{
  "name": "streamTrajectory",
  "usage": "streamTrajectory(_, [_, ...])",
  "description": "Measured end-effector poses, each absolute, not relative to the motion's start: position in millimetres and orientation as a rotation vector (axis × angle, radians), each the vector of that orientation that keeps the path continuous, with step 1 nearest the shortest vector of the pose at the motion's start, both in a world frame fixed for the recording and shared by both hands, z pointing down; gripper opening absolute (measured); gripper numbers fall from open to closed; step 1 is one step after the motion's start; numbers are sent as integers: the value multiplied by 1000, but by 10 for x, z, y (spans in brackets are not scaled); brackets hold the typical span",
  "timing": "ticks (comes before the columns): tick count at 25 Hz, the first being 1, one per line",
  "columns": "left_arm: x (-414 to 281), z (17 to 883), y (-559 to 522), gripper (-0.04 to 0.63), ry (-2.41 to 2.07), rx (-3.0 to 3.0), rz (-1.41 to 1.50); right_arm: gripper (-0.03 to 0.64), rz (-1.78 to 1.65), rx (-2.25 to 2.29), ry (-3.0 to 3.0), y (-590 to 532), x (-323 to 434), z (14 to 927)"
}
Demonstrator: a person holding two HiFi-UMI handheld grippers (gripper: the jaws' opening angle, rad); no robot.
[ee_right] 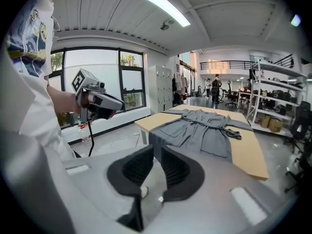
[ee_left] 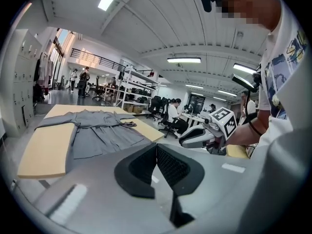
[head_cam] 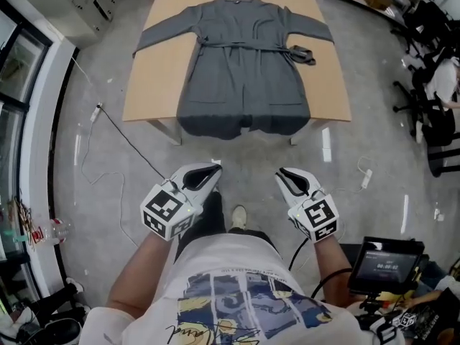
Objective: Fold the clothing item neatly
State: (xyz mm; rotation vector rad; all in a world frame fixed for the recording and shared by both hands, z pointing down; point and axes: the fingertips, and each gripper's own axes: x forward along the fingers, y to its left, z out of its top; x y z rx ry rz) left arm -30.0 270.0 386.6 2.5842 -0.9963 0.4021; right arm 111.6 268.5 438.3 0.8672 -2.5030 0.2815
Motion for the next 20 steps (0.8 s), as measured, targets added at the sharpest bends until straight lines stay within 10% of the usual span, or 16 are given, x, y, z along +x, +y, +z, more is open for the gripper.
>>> streamTrajectory(20, [-888,3865,1058,9,-743,2695,429,41,391,1216,-2368,930,993,4346])
